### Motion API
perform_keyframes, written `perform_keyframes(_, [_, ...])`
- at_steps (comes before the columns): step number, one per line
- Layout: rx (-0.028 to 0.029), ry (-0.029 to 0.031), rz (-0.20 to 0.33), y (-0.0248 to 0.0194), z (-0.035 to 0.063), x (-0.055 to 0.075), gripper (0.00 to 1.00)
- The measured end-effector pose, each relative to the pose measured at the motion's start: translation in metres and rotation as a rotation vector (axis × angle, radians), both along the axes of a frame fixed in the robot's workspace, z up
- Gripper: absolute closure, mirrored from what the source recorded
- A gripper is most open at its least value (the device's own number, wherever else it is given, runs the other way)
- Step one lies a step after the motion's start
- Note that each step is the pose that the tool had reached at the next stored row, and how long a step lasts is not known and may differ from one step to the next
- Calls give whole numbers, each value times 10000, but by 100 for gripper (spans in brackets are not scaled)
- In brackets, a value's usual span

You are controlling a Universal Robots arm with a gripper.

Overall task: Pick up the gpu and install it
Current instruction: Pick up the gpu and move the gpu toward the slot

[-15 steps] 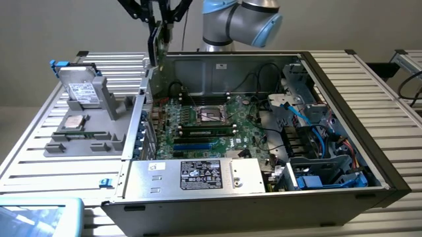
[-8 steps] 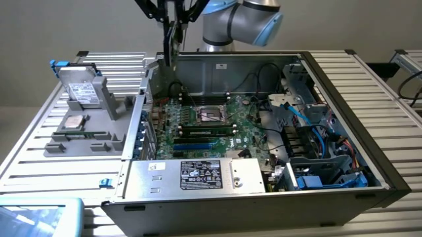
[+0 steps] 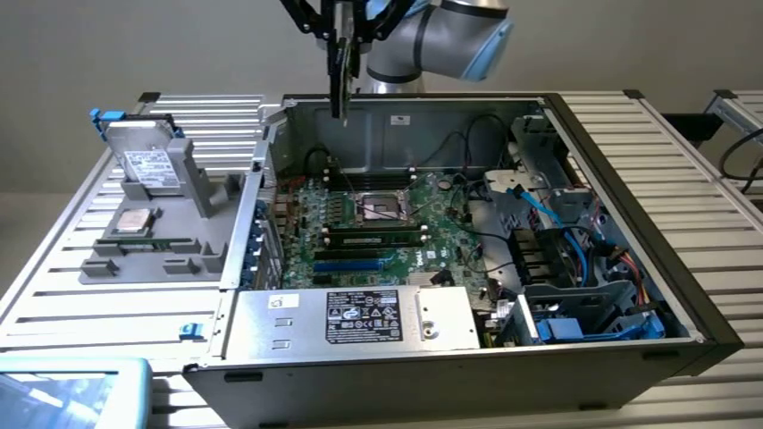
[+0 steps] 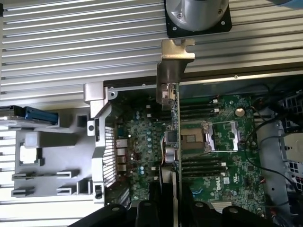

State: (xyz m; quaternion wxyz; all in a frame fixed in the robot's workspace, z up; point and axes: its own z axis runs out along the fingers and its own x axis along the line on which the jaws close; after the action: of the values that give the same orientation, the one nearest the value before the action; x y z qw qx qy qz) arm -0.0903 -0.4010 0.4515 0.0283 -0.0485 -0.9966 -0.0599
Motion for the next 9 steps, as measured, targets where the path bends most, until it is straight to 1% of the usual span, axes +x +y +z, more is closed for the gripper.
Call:
perform_keyframes(3, [0, 17, 12, -2, -2, 125, 71])
perform_keyframes(7, [1, 23, 40, -6, -12, 287, 71])
perform_keyframes(9, [-1, 48, 60, -6, -14, 357, 71])
